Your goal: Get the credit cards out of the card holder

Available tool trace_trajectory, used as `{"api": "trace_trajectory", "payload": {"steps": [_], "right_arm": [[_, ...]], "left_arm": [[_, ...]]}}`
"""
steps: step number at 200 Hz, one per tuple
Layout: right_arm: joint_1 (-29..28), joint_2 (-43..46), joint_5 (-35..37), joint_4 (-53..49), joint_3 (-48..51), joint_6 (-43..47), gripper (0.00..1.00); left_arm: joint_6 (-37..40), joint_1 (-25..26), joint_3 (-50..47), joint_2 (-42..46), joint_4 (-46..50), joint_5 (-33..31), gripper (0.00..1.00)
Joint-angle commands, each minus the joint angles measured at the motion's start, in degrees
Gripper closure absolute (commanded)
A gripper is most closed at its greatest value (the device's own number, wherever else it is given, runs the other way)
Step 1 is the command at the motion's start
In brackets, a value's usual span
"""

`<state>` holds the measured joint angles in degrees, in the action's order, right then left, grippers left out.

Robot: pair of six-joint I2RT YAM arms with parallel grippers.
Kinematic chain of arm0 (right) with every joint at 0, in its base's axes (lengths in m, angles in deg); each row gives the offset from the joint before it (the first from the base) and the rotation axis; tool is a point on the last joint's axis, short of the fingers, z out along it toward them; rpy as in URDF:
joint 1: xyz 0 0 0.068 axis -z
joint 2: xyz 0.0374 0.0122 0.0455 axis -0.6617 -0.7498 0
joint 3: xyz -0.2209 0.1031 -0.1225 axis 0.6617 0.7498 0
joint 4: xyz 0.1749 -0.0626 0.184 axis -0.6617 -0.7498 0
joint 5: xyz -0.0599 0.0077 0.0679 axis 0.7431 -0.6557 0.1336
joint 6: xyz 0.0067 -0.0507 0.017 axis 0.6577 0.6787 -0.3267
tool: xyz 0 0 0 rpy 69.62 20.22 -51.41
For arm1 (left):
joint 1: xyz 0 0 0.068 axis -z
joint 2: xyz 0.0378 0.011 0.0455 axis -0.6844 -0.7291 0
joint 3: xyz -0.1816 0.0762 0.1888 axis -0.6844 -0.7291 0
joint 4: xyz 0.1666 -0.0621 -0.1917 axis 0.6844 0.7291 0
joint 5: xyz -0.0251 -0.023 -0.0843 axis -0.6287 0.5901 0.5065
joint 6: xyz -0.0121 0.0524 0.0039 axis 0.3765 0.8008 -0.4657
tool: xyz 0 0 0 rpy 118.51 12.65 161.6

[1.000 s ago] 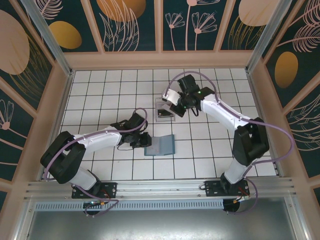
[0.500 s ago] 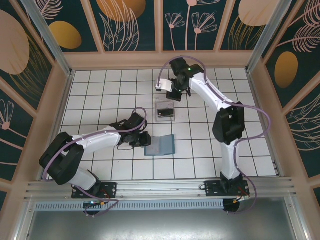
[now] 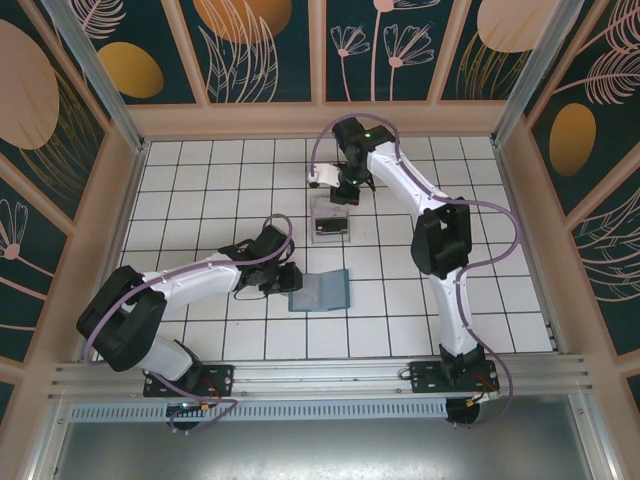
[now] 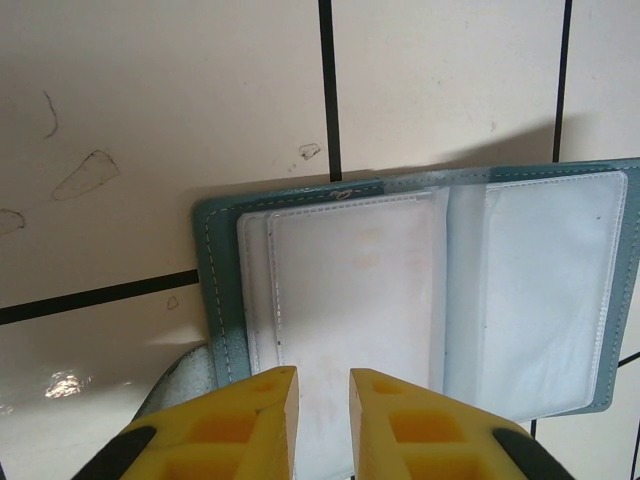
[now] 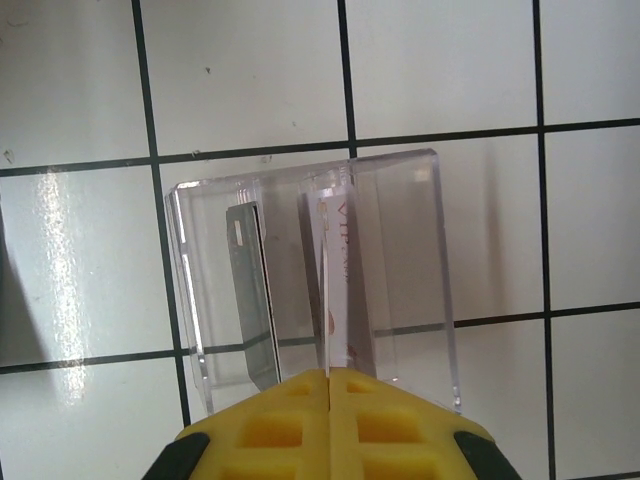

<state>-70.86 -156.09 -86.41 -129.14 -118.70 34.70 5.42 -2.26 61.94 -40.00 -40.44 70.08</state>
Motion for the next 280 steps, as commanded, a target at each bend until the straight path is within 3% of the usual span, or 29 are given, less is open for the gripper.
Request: {"api": "trace_trajectory", "payload": {"steps": [1,107,128,145,203,235,280], "right_arm": [[-0.70,-1.97,1.75,-1.23,-1.76,1.29,1.00],[-1.59,-5.59,2.11,-2.09,-2.23,1.53,1.00],[-1.60,-5.43,3.41,-0.11,-2.14,-0.03,0.81],[-1.60,-4.59,4.64,1.87,-2.05,-0.88,0.73],[-1.60,2.59,10.00,14.20,5.11,-3.46,0.68],[-2.91,5.95,9.12,17.52,7.60,-9.67,0.68],[-3.00,11.64,6.79,24.47,14.77,-28.70,0.70]], "left_arm": [[-0.57,0.09,0.23,1.19,1.24,-0.93,0.78],[0.02,0.03,-0.34,1.68,0.89,-0.64,0.78],[0.06,0.11,-0.50,2.18,0.89,-0.75,0.78],[0.11,0.10,-0.61,2.57,0.89,-0.99,0.78],[0.57,0.11,-0.89,3.64,0.89,-1.57,0.78],[1.08,0.09,-1.01,3.97,0.72,-1.97,0.78],[2.35,0.09,-0.90,4.49,0.41,-3.67,0.78]]}}
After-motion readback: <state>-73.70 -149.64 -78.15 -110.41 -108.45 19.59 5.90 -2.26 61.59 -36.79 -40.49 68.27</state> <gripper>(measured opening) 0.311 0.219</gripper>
